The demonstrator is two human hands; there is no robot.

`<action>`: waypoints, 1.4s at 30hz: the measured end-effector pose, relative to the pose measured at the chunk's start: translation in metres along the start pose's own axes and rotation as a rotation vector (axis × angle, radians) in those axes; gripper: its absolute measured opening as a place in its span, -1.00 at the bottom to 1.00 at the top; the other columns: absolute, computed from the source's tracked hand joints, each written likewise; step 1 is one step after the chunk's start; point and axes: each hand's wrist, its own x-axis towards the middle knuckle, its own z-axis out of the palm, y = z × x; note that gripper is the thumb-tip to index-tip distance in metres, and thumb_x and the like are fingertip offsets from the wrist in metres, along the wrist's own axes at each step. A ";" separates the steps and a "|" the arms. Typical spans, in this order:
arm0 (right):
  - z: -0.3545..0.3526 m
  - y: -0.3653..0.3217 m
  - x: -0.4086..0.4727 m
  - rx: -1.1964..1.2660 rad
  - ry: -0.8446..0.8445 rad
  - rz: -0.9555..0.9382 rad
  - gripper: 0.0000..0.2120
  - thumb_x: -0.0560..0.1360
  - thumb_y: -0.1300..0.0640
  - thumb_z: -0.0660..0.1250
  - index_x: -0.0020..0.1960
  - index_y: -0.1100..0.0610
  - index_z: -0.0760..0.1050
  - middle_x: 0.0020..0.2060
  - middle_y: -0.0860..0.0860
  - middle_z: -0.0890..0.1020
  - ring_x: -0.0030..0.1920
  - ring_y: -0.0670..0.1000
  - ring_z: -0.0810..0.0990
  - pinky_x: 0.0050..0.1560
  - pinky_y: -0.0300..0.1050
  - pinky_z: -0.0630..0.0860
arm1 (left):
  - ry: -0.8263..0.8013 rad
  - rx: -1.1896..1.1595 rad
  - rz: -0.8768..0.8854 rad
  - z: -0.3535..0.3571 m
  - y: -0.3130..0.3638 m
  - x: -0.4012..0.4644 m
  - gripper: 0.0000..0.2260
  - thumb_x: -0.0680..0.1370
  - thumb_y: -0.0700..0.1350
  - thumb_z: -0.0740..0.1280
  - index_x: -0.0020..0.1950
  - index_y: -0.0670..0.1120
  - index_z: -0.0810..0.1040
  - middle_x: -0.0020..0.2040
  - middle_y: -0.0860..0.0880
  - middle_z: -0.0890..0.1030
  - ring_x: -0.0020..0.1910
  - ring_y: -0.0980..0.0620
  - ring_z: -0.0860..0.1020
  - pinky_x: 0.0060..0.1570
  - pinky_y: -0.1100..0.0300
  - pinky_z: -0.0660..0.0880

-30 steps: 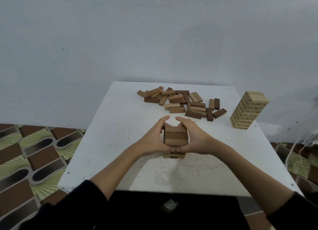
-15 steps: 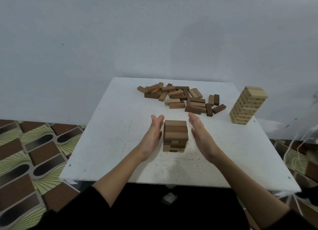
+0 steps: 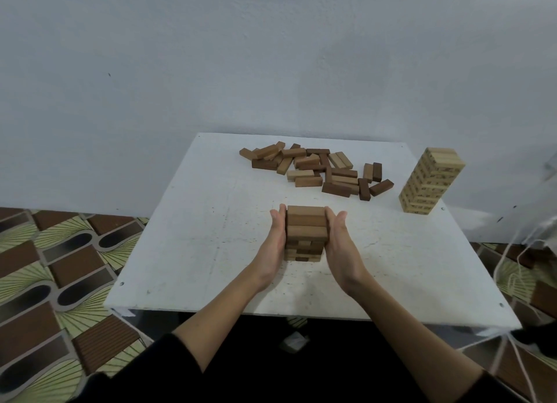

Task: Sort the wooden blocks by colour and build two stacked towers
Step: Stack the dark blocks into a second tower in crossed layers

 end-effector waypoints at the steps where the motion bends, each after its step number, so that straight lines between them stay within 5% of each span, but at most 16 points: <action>1: 0.001 0.002 0.000 -0.021 -0.003 -0.003 -0.58 0.60 -0.18 -0.26 0.12 -0.25 0.36 0.11 -0.25 0.50 0.13 -0.29 0.47 0.23 -0.33 0.28 | 0.016 0.016 0.001 -0.001 -0.001 0.001 -0.24 0.45 0.45 -0.19 0.57 0.10 -0.06 0.54 0.07 0.17 0.46 0.14 0.19 0.43 0.18 0.13; 5: 0.003 0.004 0.001 -0.021 -0.030 0.019 -0.54 0.55 -0.26 -0.21 0.24 -0.18 0.35 0.19 -0.13 0.50 0.21 -0.19 0.47 0.05 -0.38 0.39 | -0.015 0.026 0.042 0.000 -0.001 0.001 -0.35 0.49 0.33 -0.23 0.53 0.13 0.10 0.43 0.11 0.35 0.34 0.25 0.35 0.28 0.33 0.31; 8: 0.003 0.009 0.004 -0.002 -0.031 0.031 -0.36 0.50 -0.33 -0.17 0.43 -0.04 0.26 0.28 -0.06 0.47 0.27 -0.13 0.44 0.12 -0.32 0.37 | 0.007 0.043 0.029 -0.001 -0.002 0.002 -0.42 0.52 0.31 -0.25 0.50 0.20 0.11 0.38 0.16 0.37 0.29 0.32 0.37 0.21 0.40 0.33; 11: 0.003 0.011 0.006 0.002 -0.040 0.045 -0.45 0.56 -0.26 -0.21 0.39 -0.07 0.27 0.25 -0.08 0.47 0.23 -0.16 0.44 0.06 -0.38 0.36 | -0.016 -0.008 0.016 -0.002 -0.005 0.004 -0.30 0.45 0.38 -0.21 0.56 0.15 -0.04 0.52 0.07 0.21 0.45 0.14 0.22 0.39 0.21 0.17; 15: 0.003 0.014 0.008 -0.034 -0.015 0.045 -0.45 0.60 -0.23 -0.25 0.42 -0.06 0.27 0.27 -0.08 0.48 0.30 -0.13 0.41 0.11 -0.40 0.36 | -0.030 0.000 0.028 -0.002 -0.008 0.005 -0.32 0.47 0.34 -0.23 0.56 0.13 -0.06 0.49 0.11 0.22 0.37 0.20 0.26 0.19 0.41 0.27; 17: 0.003 0.017 0.009 -0.039 -0.003 0.046 -0.45 0.60 -0.24 -0.25 0.39 -0.09 0.31 0.27 -0.07 0.48 0.30 -0.14 0.41 0.26 -0.29 0.32 | -0.004 0.003 0.030 -0.001 -0.009 0.005 -0.41 0.53 0.29 -0.25 0.54 0.18 0.03 0.41 0.16 0.29 0.29 0.25 0.32 0.19 0.39 0.28; 21: 0.006 0.012 0.001 -0.008 -0.017 0.057 -0.54 0.58 -0.23 -0.28 0.15 -0.27 0.38 0.22 -0.18 0.47 0.25 -0.21 0.42 0.21 -0.36 0.25 | -0.017 -0.055 0.045 0.000 -0.010 0.005 -0.58 0.59 0.21 -0.27 0.25 0.31 0.31 0.19 0.30 0.47 0.12 0.42 0.47 0.01 0.48 0.43; 24: -0.004 0.014 0.000 -0.023 -0.026 0.068 -0.51 0.59 -0.25 -0.20 0.43 -0.13 0.19 0.37 -0.18 0.24 0.42 -0.14 0.17 0.36 -0.24 0.05 | -0.049 -0.058 0.041 -0.008 -0.011 0.001 -0.41 0.52 0.37 -0.14 0.45 0.15 0.22 0.39 0.15 0.40 0.33 0.28 0.38 0.26 0.33 0.38; 27: -0.021 0.010 0.006 -0.136 -0.101 0.025 -0.17 0.43 -0.30 0.21 0.53 0.03 -0.04 0.46 -0.18 0.08 0.46 -0.12 0.05 0.46 -0.07 0.03 | -0.084 0.039 0.038 -0.023 -0.009 0.002 0.04 0.28 0.53 0.24 0.56 0.03 -0.07 0.54 0.14 0.04 0.50 0.18 0.06 0.50 0.09 0.04; 29: -0.033 0.001 0.010 -0.239 -0.160 -0.018 -0.01 0.28 -0.13 0.44 0.52 -0.02 -0.07 0.39 -0.26 0.12 0.41 -0.19 0.10 0.43 -0.14 0.05 | -0.075 0.173 0.103 -0.034 -0.005 0.007 0.08 0.19 0.38 0.46 0.53 0.11 -0.04 0.50 0.19 0.07 0.47 0.23 0.07 0.44 0.21 0.08; 33: -0.044 -0.013 0.021 -0.499 -0.260 -0.102 0.11 0.19 -0.08 0.52 0.50 -0.08 -0.13 0.46 -0.16 0.17 0.38 -0.18 0.14 0.37 -0.21 0.06 | -0.137 0.386 0.173 -0.046 0.004 0.017 0.00 0.25 0.05 0.57 0.48 0.18 -0.02 0.49 0.12 0.15 0.44 0.20 0.16 0.33 0.39 0.17; 38: -0.041 -0.022 0.033 -0.602 -0.313 -0.099 0.12 0.16 -0.05 0.53 0.49 -0.07 -0.13 0.35 -0.08 0.26 0.28 -0.15 0.23 0.07 -0.65 0.12 | -0.145 0.469 0.172 -0.045 0.010 0.027 -0.01 0.22 -0.04 0.57 0.44 0.21 -0.02 0.40 0.03 0.26 0.42 0.10 0.24 0.38 0.26 0.18; 42: -0.040 -0.023 0.036 -0.612 -0.315 -0.104 0.08 0.27 0.13 0.58 0.49 -0.02 -0.13 0.23 -0.07 0.31 0.24 -0.11 0.28 -0.06 -0.74 0.14 | -0.140 0.456 0.175 -0.044 0.009 0.027 -0.02 0.22 -0.08 0.57 0.42 0.21 -0.01 0.32 -0.01 0.32 0.39 0.05 0.30 0.46 0.08 0.21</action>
